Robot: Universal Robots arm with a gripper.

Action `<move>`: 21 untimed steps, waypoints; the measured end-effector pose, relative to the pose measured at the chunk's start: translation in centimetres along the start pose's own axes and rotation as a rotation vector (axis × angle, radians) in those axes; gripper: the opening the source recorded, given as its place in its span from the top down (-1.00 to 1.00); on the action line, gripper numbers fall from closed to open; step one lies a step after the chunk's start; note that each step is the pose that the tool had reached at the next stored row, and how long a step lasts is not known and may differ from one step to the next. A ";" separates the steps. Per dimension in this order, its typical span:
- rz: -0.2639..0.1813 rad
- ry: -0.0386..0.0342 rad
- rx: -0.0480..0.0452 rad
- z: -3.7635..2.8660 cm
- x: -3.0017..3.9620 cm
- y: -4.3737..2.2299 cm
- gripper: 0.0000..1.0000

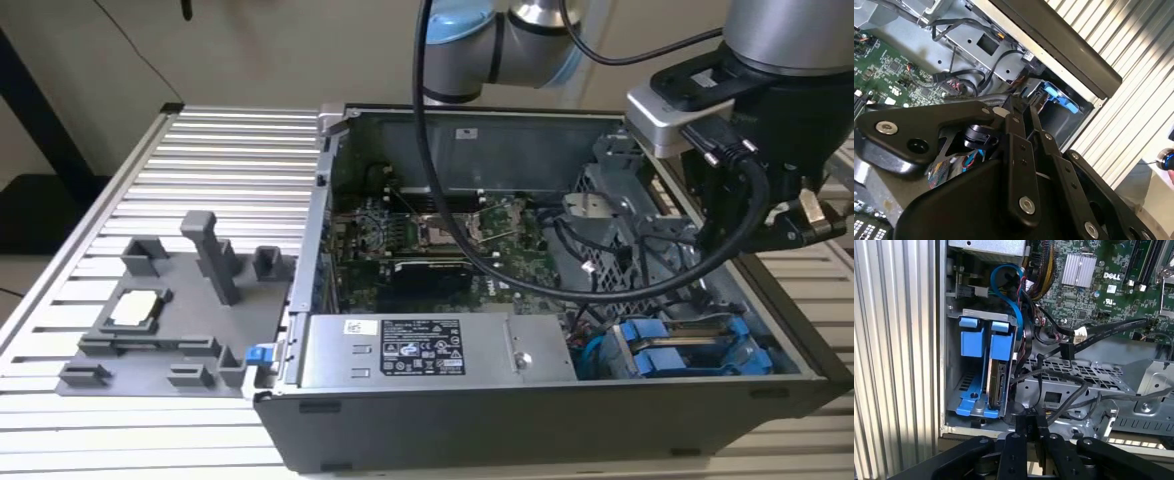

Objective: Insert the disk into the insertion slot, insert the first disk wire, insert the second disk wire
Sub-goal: 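Insert the first disk wire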

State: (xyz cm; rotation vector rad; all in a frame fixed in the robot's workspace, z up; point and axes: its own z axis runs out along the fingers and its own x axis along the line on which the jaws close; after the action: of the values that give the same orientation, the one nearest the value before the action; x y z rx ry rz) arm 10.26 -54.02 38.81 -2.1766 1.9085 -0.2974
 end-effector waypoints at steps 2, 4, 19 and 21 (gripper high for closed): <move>0.000 -0.0001 0.0000 -0.01 0.03 0.00 0.62; 0.000 -0.0005 -0.0034 0.02 0.13 -0.05 0.62; 0.005 -0.0150 -0.1178 0.74 2.29 -1.58 0.62; 0.005 -0.0169 -0.1327 0.83 2.49 -1.80 0.62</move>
State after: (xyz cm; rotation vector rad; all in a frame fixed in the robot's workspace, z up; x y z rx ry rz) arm 12.53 -56.23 38.57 -2.2486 1.9769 -0.1548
